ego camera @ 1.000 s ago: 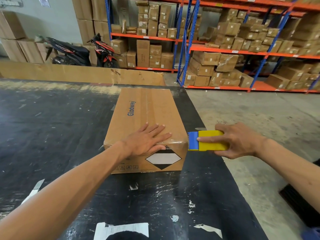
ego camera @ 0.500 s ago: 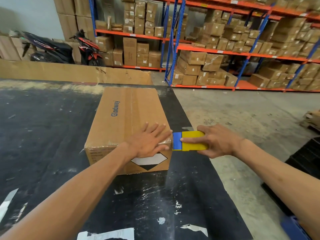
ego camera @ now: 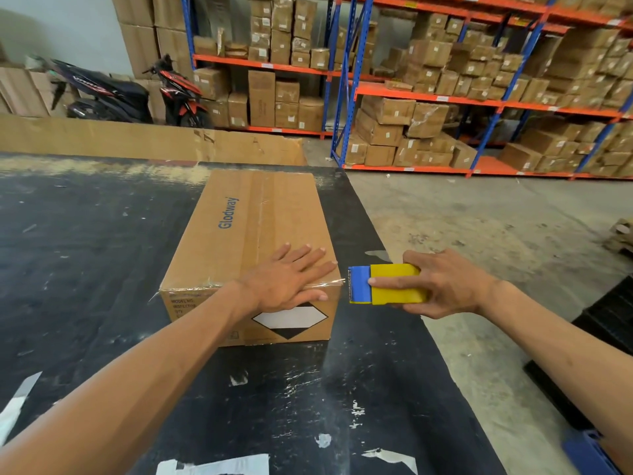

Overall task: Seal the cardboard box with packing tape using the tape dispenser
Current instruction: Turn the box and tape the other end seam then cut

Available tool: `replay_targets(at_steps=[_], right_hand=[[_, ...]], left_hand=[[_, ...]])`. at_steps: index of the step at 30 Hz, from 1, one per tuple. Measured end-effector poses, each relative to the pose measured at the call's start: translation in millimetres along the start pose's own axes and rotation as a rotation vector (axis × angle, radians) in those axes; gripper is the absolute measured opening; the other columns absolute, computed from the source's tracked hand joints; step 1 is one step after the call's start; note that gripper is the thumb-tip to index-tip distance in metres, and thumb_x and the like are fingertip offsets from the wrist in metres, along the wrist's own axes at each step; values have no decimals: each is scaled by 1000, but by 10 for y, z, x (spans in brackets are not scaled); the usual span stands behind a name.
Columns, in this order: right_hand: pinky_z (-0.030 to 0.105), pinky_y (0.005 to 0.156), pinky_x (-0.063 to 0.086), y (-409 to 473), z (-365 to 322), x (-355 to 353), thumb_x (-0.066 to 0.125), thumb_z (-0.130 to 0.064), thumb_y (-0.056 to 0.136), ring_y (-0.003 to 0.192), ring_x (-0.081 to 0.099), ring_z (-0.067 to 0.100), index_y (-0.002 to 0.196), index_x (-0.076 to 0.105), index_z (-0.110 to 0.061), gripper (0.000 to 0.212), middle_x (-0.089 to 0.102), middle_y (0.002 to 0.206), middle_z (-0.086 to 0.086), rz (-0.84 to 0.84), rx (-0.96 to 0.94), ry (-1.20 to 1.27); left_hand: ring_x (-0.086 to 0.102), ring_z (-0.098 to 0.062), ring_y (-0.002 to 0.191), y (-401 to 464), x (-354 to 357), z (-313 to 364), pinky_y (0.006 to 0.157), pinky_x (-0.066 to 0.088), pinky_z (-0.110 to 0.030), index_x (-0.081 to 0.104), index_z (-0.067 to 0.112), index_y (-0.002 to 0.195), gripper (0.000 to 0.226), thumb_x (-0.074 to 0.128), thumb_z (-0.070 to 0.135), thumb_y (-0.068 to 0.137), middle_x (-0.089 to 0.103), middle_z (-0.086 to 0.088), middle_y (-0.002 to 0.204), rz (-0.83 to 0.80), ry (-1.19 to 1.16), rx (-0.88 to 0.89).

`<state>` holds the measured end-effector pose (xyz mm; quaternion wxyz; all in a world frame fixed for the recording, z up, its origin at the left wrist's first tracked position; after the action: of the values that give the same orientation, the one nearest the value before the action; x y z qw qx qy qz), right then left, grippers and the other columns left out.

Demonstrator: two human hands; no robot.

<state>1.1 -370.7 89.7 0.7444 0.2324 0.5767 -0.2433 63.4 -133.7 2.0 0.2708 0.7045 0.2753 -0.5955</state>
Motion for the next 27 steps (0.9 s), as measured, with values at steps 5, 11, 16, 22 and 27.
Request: replay_targets(at_steps=[5, 11, 16, 22, 27], right_hand=[[23, 43, 27, 27, 64, 89, 55, -53, 79, 54, 53, 20, 134, 57, -45, 55, 34, 96, -4, -40, 7, -20], [28, 37, 38, 73, 191, 336, 61, -54, 73, 45, 53, 24, 121, 67, -42, 49, 55, 76, 7, -154, 87, -123], [29, 36, 41, -409, 419, 633, 81, -50, 58, 38, 53, 28, 117, 63, -45, 62, 55, 71, 7, -207, 231, -81], [27, 37, 39, -57, 67, 588, 70, -57, 62, 45, 57, 28, 119, 66, -47, 58, 58, 74, 3, -140, 250, -123], [30, 57, 43, 331, -161, 646, 37, -66, 79, 72, 66, 32, 136, 43, -58, 58, 60, 96, 5, -174, 218, -164]], left_hand=[[6, -25, 155, 3, 1, -4, 125, 7, -49, -2, 35, 158, 77, -2, 72, 90, 4, 0, 169, 9, 3, 2], [7, -26, 155, -32, -7, -5, 125, 6, -49, -1, 35, 158, 78, -5, 72, 89, 6, 0, 169, 8, 19, -14], [13, -27, 154, -124, -32, -49, 124, 11, -51, 0, 34, 157, 73, 0, 70, 94, 12, -2, 168, 47, 28, 17], [40, -31, 132, 70, -167, 225, 111, 27, -57, 35, 28, 146, 74, 12, 72, 91, 42, -6, 143, 60, -54, -256], [30, -38, 136, 211, -140, 397, 112, 21, -64, 30, 22, 154, 70, 22, 55, 93, 34, -19, 148, 83, -42, -447]])
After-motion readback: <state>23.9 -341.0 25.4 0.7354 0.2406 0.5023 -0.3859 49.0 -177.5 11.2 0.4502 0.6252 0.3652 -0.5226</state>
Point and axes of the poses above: each hand's wrist, its own y-axis towards the middle knuckle, its own x-axis out of the palm, z = x × y, the point moved 5 cm from there along y, towards the middle knuckle
